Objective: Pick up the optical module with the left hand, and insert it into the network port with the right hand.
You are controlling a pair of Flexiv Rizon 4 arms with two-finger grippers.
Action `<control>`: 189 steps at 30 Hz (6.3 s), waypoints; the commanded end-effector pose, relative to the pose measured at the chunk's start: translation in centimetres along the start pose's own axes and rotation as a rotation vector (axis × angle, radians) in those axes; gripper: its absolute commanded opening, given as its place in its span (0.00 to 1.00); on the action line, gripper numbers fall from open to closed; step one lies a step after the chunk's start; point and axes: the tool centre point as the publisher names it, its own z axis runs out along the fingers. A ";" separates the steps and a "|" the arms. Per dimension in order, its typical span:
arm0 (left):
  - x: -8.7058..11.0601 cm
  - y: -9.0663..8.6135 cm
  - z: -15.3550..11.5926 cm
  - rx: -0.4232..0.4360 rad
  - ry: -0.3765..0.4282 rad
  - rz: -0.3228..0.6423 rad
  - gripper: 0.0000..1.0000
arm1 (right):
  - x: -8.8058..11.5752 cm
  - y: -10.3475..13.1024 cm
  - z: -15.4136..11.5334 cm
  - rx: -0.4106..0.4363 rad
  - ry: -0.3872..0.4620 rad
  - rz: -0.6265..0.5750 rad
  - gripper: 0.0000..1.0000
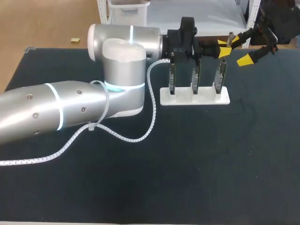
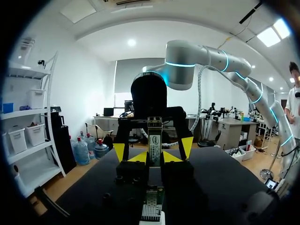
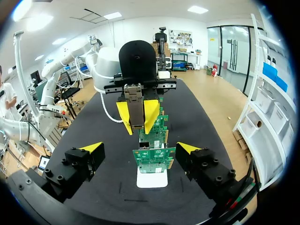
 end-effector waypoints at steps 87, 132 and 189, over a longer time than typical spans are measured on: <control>0.6 0.6 -0.6 -0.002 0.012 -0.022 0.00 | -3.6 0.2 -2.3 0.063 -0.042 -0.015 1.00; 0.6 0.6 -0.6 -0.002 0.012 -0.022 0.00 | -6.5 -0.7 -0.3 0.041 -0.031 -0.009 0.25; 1.6 0.3 -2.1 0.006 0.268 -0.036 1.00 | -6.1 -0.4 -0.5 0.058 -0.040 -0.010 0.00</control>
